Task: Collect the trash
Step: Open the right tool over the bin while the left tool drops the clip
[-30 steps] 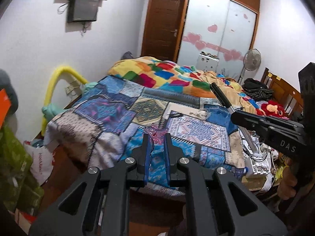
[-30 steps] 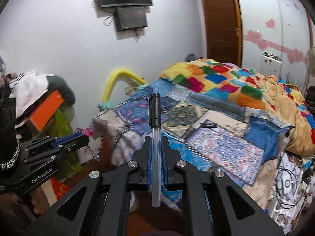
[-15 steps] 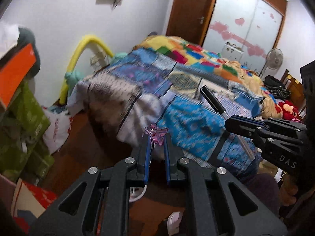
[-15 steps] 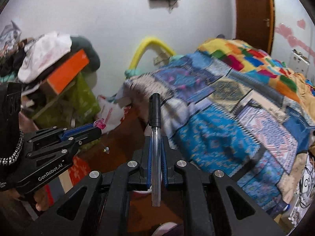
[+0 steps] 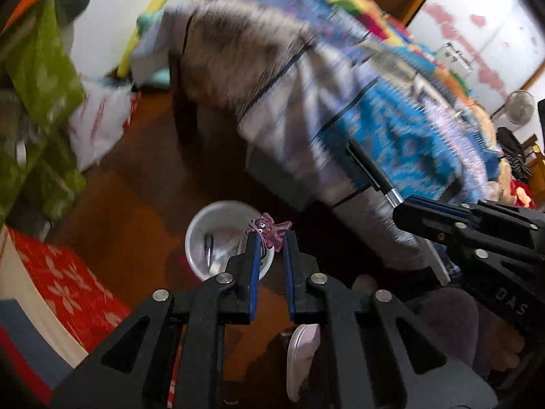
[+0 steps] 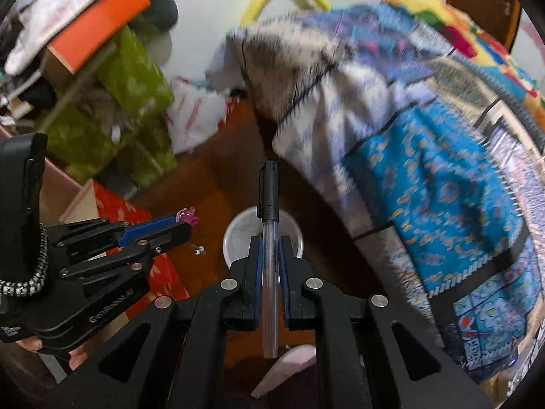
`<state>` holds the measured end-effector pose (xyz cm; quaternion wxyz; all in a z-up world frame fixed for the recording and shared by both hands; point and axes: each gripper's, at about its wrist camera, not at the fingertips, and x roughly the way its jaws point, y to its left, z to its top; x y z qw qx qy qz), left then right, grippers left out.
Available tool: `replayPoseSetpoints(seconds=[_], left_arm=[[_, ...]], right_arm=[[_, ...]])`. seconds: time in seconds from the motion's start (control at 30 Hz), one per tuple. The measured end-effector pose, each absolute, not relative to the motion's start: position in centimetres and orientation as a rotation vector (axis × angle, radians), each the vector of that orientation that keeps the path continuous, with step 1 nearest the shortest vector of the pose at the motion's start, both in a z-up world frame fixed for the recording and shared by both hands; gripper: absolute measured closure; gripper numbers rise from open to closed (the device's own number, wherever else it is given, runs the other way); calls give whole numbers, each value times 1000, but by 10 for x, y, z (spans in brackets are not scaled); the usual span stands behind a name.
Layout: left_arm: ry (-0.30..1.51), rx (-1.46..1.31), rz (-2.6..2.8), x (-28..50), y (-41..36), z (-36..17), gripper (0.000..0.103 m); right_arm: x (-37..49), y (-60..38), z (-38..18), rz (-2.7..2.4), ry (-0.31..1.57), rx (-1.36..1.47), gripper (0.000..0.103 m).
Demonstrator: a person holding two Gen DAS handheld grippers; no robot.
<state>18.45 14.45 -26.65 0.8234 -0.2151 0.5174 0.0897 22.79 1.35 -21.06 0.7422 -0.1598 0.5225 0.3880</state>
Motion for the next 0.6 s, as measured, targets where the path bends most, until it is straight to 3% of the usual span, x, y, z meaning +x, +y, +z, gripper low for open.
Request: replayPoseSetpoints(seconds=[0.27,0.5,0.53,0.6], left_arm=[[1234,-513,218,196,160,-322,91],[1257,-588,213,207,174,-330,89],[1266,-581,216,210,175,-330,86],[1275,-551,235,212,174,-329,76]], right_arm=[[246,42,-269,883,1337,-362,95],[261,65,-283,955,1394,-333,94],[264,67,-284,958,1412,-319,93],[267,67,-288,950,1436,-309,76]])
